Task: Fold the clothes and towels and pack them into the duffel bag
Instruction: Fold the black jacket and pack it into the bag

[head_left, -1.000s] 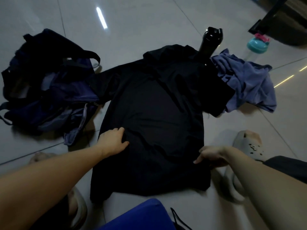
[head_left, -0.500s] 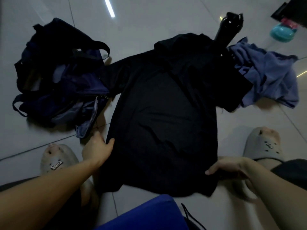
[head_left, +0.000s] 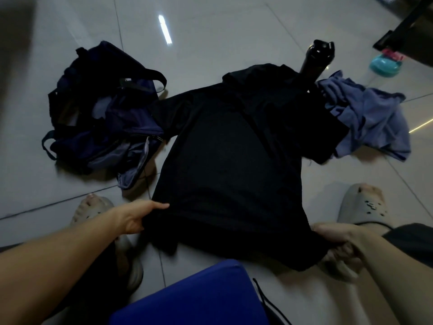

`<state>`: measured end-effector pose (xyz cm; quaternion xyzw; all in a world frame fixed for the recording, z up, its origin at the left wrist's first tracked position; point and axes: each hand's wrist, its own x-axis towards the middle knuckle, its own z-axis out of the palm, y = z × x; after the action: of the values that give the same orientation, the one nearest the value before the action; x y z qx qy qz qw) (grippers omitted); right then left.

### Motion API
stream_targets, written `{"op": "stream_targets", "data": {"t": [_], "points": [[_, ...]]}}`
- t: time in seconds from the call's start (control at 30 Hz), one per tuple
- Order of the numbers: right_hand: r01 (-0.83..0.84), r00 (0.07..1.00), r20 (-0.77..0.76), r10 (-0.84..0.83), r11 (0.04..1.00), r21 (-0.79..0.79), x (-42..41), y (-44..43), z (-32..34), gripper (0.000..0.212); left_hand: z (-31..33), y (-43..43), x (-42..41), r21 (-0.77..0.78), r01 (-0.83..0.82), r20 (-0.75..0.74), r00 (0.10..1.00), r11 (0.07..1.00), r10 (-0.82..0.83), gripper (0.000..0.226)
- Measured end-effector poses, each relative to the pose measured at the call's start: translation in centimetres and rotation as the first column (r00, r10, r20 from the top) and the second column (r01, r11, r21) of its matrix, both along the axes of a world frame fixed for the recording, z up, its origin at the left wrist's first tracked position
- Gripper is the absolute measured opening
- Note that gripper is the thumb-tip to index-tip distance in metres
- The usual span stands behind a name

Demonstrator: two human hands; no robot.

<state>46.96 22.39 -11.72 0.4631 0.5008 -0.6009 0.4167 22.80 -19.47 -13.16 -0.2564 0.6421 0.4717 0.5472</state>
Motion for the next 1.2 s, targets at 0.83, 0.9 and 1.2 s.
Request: {"op": "stream_targets", "data": {"t": [0.83,0.9,1.2], "points": [[-0.186,0.964,0.214,0.155,0.974,0.131,1.4,0.4,-3.9,0.047,-0.7,0.5,0.7,-0.453,0.611,0.057,0.746,0.649,-0.663,0.029],[-0.241,0.943,0.262,0.204,0.964,0.117,1.3,-0.6,-2.9,0.009,-0.8,0.4,0.8,-0.464,0.631,0.082,0.73,0.622,-0.679,0.024],[-0.581,0.803,0.288,0.521,0.58,0.57,-1.7,-1.1,-2.8,0.025,0.1,1.5,-0.6,-0.8,0.565,-0.106,0.2,0.203,-0.974,0.047]]}}
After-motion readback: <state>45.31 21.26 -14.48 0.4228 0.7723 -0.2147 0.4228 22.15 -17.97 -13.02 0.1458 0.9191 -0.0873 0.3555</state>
